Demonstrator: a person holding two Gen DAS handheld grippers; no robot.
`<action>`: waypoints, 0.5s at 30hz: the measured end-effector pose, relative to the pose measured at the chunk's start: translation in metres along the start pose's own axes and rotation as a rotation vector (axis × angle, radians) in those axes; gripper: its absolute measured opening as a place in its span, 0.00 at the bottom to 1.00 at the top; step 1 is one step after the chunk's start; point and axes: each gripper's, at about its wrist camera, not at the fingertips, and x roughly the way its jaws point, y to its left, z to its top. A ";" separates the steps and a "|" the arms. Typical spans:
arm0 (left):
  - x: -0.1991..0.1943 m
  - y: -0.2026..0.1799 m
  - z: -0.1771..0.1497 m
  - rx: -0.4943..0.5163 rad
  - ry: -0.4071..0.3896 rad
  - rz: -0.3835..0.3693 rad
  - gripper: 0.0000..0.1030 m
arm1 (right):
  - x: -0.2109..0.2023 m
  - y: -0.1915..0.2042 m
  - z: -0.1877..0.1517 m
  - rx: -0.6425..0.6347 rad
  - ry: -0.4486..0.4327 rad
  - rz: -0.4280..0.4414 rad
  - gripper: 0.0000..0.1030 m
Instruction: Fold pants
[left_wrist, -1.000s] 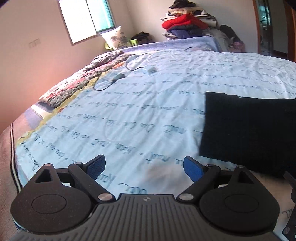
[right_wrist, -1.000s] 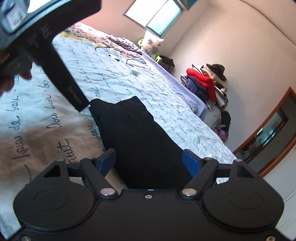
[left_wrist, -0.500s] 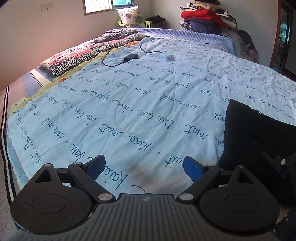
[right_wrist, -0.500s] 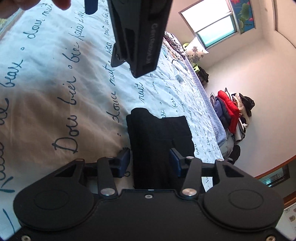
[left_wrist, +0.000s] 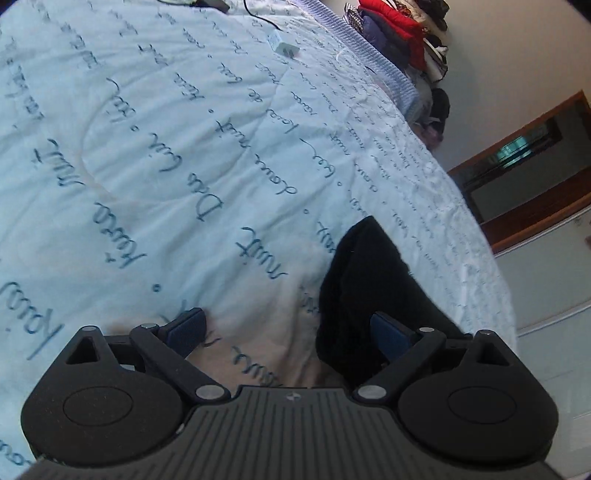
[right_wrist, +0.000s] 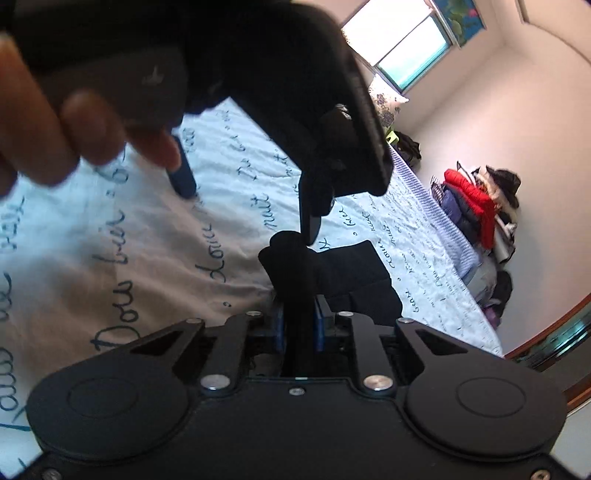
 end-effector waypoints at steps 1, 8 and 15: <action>0.005 -0.001 0.003 -0.025 0.012 -0.040 0.95 | -0.005 -0.007 0.000 0.036 -0.009 0.018 0.15; 0.056 -0.021 0.014 -0.168 0.137 -0.267 0.96 | -0.030 -0.046 -0.006 0.264 -0.050 0.127 0.15; 0.084 -0.044 0.016 -0.146 0.145 -0.251 0.38 | -0.028 -0.061 -0.017 0.422 -0.046 0.201 0.15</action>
